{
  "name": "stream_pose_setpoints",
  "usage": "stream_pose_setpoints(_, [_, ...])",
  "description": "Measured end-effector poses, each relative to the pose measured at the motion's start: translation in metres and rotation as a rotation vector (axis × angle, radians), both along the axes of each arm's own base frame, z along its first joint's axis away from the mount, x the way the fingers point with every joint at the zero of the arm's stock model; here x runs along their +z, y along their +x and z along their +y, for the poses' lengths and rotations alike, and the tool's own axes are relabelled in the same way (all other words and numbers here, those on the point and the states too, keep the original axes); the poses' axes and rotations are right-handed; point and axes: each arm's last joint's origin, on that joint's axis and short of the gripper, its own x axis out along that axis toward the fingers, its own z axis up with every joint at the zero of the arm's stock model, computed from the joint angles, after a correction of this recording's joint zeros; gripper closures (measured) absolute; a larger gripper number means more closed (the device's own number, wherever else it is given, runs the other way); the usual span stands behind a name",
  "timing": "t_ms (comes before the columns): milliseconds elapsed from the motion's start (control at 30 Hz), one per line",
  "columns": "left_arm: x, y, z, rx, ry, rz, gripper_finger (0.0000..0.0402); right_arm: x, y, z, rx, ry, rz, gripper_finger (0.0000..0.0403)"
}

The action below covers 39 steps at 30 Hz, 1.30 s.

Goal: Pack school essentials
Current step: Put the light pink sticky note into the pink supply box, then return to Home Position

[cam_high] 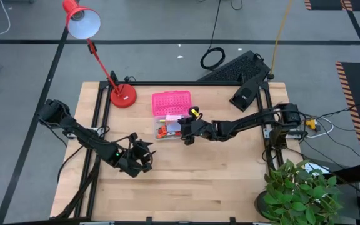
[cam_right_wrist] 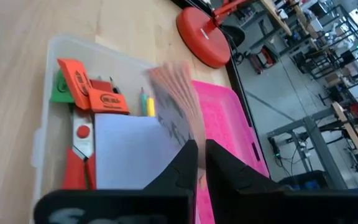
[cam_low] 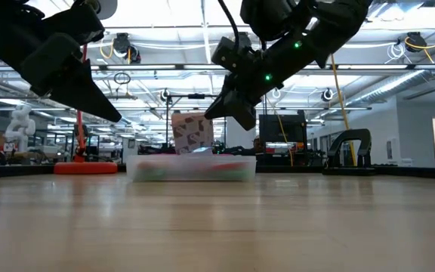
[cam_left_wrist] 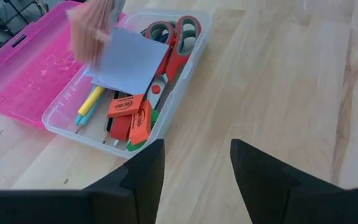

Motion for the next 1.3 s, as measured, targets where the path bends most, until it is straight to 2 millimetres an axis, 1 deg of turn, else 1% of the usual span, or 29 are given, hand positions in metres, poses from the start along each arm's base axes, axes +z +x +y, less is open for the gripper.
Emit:
stream_pose_setpoints(133, [0.0, 0.0, 0.0, 0.0, -0.001, -0.001, 0.0213, 0.0, 0.0, -0.001, -0.001, 0.003, -0.006, 0.0392])
stream_pose_setpoints(333, [0.0, 0.0, 0.0, 0.0, -0.001, -0.001, 0.0213, -0.003, -0.001, -0.007, 0.008, 0.052, 0.011, 0.0392])
stream_pose_setpoints(500, [0.0, 0.0, 0.0, 0.0, -0.003, -0.004, 0.0213, -0.003, -0.001, -0.006, 0.017, 0.048, 0.019, 0.0389])
stream_pose_setpoints(867, [0.0, 0.0, 0.0, -0.004, 0.002, -0.002, 0.0213, -0.007, -0.003, -0.005, 0.031, 0.093, 0.05, 0.0331])
stream_pose_setpoints(1300, [0.0, 0.0, 0.0, -0.004, -0.003, -0.004, 0.0213, -0.012, -0.006, -0.005, 0.022, 0.136, 0.094, 0.0278])
